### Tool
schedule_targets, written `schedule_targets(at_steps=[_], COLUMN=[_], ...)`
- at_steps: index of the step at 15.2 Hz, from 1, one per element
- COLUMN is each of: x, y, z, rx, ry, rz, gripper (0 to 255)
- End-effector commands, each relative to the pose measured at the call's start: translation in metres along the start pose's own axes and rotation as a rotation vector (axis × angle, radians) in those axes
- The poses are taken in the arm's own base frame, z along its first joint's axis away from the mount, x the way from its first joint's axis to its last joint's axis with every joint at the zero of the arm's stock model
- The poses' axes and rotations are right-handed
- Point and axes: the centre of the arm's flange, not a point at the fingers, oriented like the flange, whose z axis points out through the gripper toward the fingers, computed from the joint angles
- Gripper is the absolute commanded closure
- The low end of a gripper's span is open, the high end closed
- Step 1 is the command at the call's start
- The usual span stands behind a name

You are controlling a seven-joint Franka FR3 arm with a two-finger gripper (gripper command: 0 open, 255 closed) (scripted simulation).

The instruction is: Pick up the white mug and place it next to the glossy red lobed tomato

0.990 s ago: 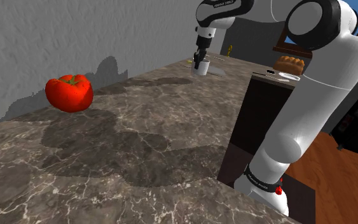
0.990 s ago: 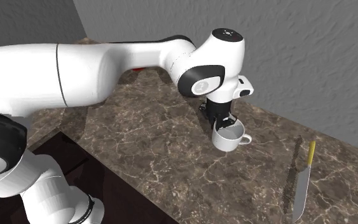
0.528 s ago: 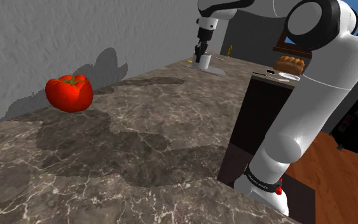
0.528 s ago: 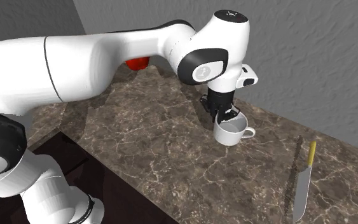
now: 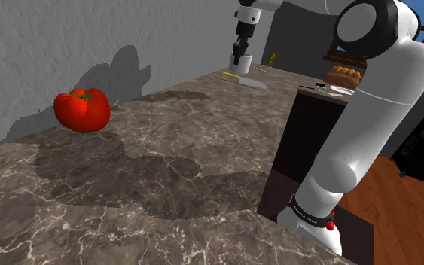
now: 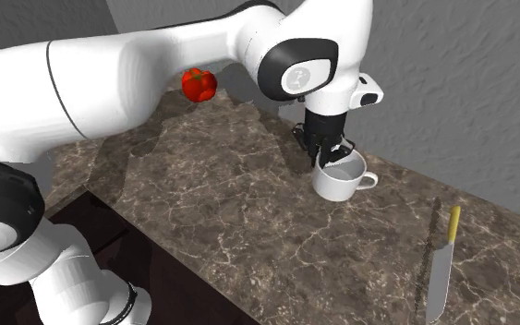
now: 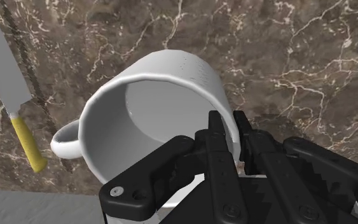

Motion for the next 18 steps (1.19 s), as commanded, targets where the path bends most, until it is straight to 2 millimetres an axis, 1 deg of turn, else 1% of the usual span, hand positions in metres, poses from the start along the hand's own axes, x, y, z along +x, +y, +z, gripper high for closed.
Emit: schedule_targets(at_steps=[1,9,10,18], x=[0.0,0.003,0.003,-0.001], y=[0.0,0.002,0.002,-0.103], z=[-0.01,-0.052,-0.055,-0.061], rx=[0.0,0.0,0.0,0.0], ry=[0.0,0.0,0.0,0.0], rz=[0.0,0.0,0.0,0.0], gripper=[255,255,255,255])
